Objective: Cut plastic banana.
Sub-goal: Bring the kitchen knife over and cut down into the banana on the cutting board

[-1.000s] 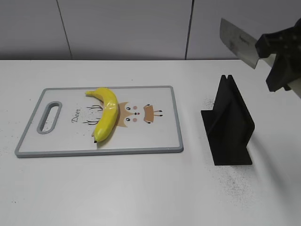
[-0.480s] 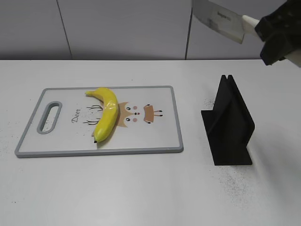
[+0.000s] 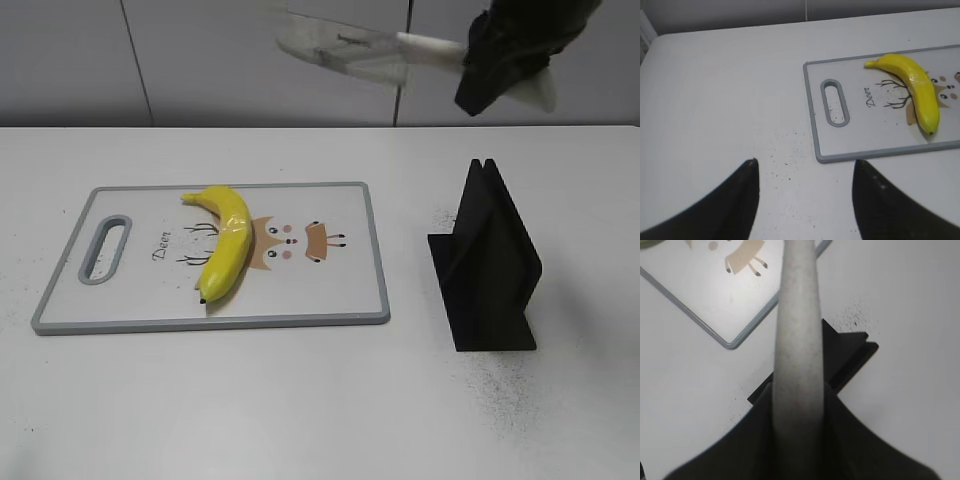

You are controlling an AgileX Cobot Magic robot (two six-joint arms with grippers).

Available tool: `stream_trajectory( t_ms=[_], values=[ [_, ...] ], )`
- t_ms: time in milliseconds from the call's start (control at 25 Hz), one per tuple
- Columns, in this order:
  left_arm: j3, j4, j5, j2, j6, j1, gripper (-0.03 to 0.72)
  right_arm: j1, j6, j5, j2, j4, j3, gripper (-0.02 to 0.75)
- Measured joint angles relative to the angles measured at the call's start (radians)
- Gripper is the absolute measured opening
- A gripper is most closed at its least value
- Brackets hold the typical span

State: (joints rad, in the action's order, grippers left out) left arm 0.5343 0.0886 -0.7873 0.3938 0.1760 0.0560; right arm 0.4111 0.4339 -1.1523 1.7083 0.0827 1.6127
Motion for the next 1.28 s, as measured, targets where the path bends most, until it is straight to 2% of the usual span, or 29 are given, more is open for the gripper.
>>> stream_trajectory(
  t_ms=[240, 400, 560, 760, 1080, 1280],
  values=[
    [0.084, 0.036, 0.154, 0.260, 0.093, 0.000, 0.553, 0.000, 0.227, 0.001, 0.101, 0.072, 0.085, 0.162],
    [0.189, 0.046, 0.205, 0.449, 0.157, 0.000, 0.553, 0.000, 0.406, 0.002, 0.161, 0.117, 0.135, 0.162],
    [0.317, 0.102, 0.217, 0.628, 0.279, 0.000, 0.553, 0.000, 0.572, 0.003, 0.214, 0.177, 0.178, 0.162],
    [0.481, 0.230, 0.172, 0.832, 0.498, 0.000, 0.553, 0.000, 0.682, 0.002, 0.266, 0.225, 0.222, 0.162],
    [0.717, 0.411, -0.058, 1.075, 0.939, 0.001, 0.553, 0.000, 0.862, 0.002, 0.331, 0.271, 0.238, 0.162],
    [0.820, 0.444, -0.188, 1.193, 1.125, 0.045, 0.553, 0.000, 0.947, -0.002, 0.386, 0.314, 0.238, 0.162]
  ],
)
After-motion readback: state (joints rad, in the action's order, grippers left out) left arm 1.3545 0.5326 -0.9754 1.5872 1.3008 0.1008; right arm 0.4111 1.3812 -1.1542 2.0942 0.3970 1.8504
